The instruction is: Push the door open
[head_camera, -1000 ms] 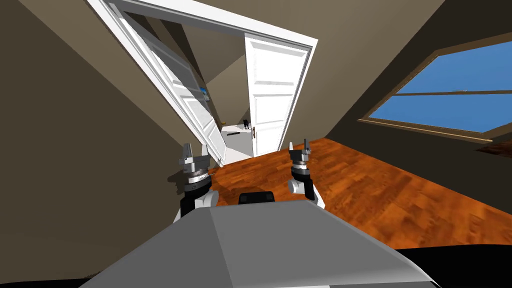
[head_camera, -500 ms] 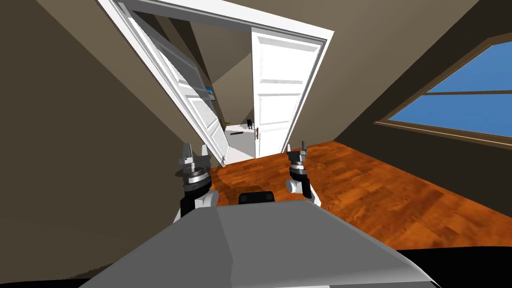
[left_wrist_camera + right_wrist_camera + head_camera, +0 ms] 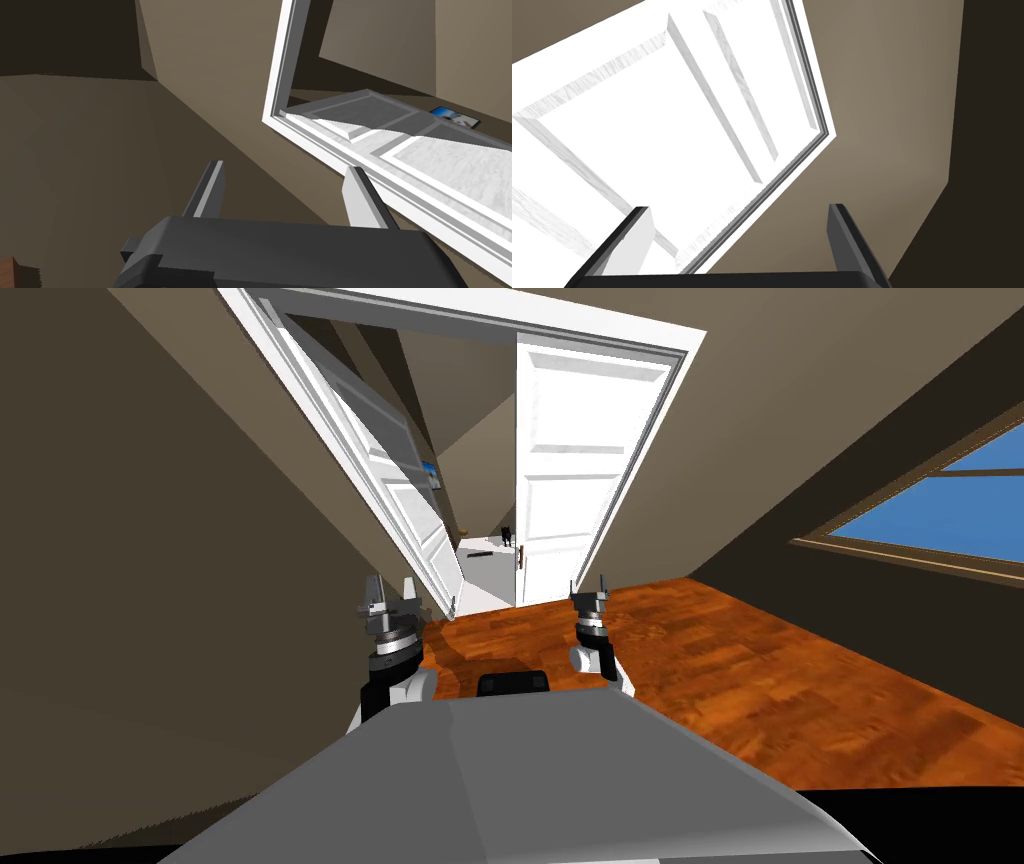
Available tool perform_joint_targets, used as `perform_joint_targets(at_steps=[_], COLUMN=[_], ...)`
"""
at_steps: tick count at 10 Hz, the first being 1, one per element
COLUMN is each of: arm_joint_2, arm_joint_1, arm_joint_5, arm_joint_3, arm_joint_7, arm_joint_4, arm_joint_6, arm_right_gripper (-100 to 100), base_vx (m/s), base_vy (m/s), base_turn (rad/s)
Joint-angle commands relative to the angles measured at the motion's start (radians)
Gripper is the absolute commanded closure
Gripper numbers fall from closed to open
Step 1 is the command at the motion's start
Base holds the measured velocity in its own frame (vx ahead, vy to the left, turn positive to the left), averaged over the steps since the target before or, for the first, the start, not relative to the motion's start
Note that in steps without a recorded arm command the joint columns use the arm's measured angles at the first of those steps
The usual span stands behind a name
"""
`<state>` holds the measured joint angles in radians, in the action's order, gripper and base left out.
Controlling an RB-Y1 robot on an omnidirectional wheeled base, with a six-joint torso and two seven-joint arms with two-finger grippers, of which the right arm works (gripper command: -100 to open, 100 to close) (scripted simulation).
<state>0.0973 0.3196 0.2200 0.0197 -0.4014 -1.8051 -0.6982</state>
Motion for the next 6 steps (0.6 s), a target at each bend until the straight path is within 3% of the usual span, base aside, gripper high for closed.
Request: perform_joint_targets(at_steps=[1, 6], arm_joint_2=[-0.001, 0.002], arm_joint_1=[-0.004, -0.035], arm_joint_5=[0.017, 0.078], arm_joint_3=[0.009, 0.023], arm_joint_7=[-0.024, -0.098], arm_joint_4=[0.035, 0.140], arm_joint_6=[-0.014, -0.035], arm_right_gripper=[-100, -100], base_vx=[0.102, 0.090], base_vy=[-0.034, -0.029], base_turn=[0.142, 0.126])
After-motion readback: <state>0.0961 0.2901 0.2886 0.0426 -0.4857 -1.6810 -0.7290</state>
